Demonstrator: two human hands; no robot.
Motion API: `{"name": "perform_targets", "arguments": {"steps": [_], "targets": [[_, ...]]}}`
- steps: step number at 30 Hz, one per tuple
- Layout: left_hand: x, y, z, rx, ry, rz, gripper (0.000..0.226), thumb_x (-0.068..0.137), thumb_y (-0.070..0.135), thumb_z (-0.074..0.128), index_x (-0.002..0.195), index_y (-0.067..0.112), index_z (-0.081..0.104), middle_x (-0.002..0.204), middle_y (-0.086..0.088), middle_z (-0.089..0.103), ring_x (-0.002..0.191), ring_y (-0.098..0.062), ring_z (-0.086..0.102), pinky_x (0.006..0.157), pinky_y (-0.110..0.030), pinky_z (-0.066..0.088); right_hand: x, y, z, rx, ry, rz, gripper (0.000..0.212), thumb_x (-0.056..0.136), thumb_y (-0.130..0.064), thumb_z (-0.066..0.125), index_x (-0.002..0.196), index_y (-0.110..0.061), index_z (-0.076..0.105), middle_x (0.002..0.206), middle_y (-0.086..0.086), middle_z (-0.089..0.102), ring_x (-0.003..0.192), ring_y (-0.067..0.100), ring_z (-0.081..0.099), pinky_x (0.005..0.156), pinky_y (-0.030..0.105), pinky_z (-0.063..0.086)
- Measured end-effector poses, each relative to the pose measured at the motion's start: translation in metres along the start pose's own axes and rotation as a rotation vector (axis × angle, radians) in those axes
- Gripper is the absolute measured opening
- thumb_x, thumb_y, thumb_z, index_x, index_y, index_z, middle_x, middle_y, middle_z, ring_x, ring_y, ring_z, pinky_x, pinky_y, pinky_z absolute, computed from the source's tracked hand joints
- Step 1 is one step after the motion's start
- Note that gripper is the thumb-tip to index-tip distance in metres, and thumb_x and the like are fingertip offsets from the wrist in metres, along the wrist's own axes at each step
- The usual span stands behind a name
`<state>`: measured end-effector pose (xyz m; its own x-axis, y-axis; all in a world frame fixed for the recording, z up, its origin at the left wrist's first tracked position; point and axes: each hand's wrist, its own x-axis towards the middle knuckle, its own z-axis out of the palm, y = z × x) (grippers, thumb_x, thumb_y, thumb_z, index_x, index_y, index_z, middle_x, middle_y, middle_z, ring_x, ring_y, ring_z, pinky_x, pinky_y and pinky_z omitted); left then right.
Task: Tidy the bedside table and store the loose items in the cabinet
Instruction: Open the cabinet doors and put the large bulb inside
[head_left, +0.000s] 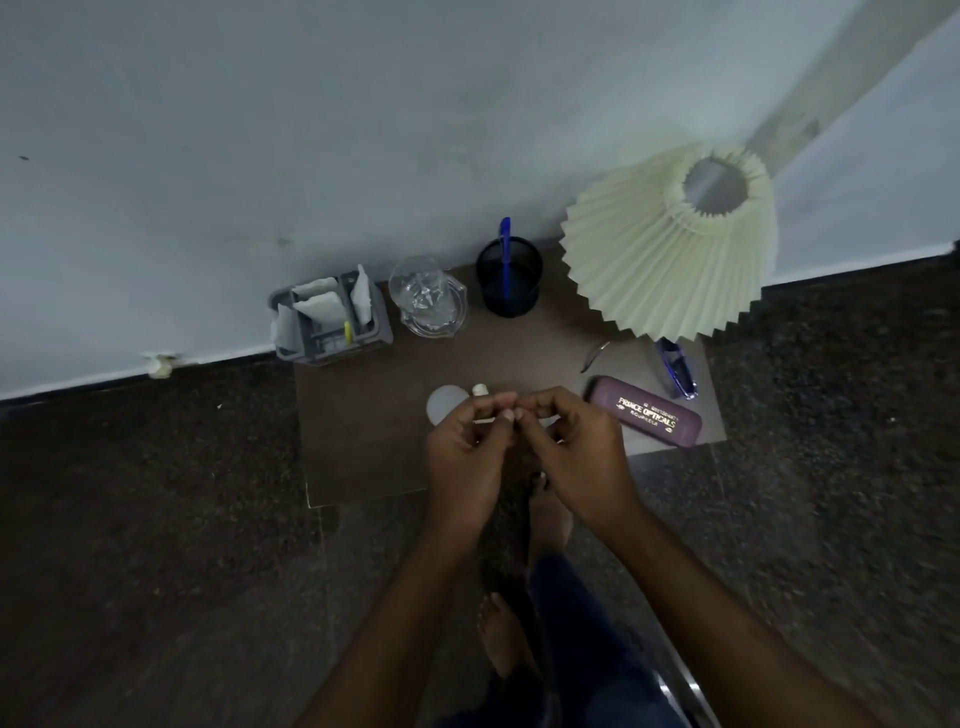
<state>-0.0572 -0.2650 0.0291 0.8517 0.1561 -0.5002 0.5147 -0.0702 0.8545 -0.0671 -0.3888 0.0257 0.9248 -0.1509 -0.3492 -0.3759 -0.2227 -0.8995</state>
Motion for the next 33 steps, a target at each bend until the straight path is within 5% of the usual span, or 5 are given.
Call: {"name": "perform_targets", "arguments": {"steps": [5, 12, 19, 27, 33], "targets": [[-0.027, -0.025, -0.002, -0.100, -0.018, -0.053, 0.017, 0.093, 0.004, 0.065, 0.107, 0.007, 0.074, 0.097, -0.004, 0.078, 0.093, -0.018, 0.075, 0.081, -0.030, 0.061, -0.030, 0.017, 0.003, 0.080, 0.027, 0.082, 0.014, 0.093, -0.009, 0.069, 0.090, -0.022, 0.073, 0.077, -0.016, 0.073, 0.071, 0.000, 0.070, 0.062, 0.012, 0.052], [-0.062, -0.076, -0.011, -0.199, 0.014, -0.250, 0.013, 0.094, 0.004, 0.062, 0.101, 0.002, 0.073, 0.092, -0.016, 0.076, 0.082, -0.025, 0.073, 0.080, -0.037, 0.062, -0.074, 0.050, 0.011, 0.159, 0.041, 0.284, 0.011, 0.094, -0.010, 0.067, 0.096, -0.001, 0.073, 0.083, 0.016, 0.076, 0.069, 0.028, 0.072, 0.052, 0.022, 0.050], [-0.079, -0.134, -0.028, -0.135, 0.084, -0.409, 0.013, 0.099, 0.010, 0.055, 0.103, 0.011, 0.067, 0.078, -0.002, 0.066, 0.062, -0.010, 0.058, 0.048, -0.015, 0.047, -0.105, 0.084, 0.024, 0.230, 0.025, 0.476, 0.017, 0.097, -0.006, 0.062, 0.107, 0.007, 0.067, 0.090, 0.020, 0.071, 0.065, 0.025, 0.064, 0.050, 0.026, 0.044], [-0.046, -0.178, -0.019, 0.002, 0.108, -0.400, 0.021, 0.099, 0.012, 0.057, 0.119, 0.011, 0.063, 0.072, 0.003, 0.059, 0.057, -0.012, 0.052, 0.038, -0.015, 0.041, -0.077, 0.146, 0.034, 0.087, -0.005, 0.460, 0.013, 0.095, -0.013, 0.067, 0.083, -0.019, 0.064, 0.093, 0.019, 0.071, 0.086, 0.035, 0.068, 0.073, 0.039, 0.049], [-0.001, -0.200, -0.004, -0.013, 0.132, -0.445, 0.032, 0.103, 0.022, 0.050, 0.134, 0.013, 0.053, 0.080, 0.003, 0.058, 0.063, -0.015, 0.057, 0.056, -0.030, 0.049, -0.018, 0.239, 0.046, 0.008, -0.071, 0.469, 0.009, 0.085, -0.040, 0.059, 0.090, -0.033, 0.059, 0.110, 0.012, 0.072, 0.099, 0.038, 0.071, 0.092, 0.057, 0.056]]}}
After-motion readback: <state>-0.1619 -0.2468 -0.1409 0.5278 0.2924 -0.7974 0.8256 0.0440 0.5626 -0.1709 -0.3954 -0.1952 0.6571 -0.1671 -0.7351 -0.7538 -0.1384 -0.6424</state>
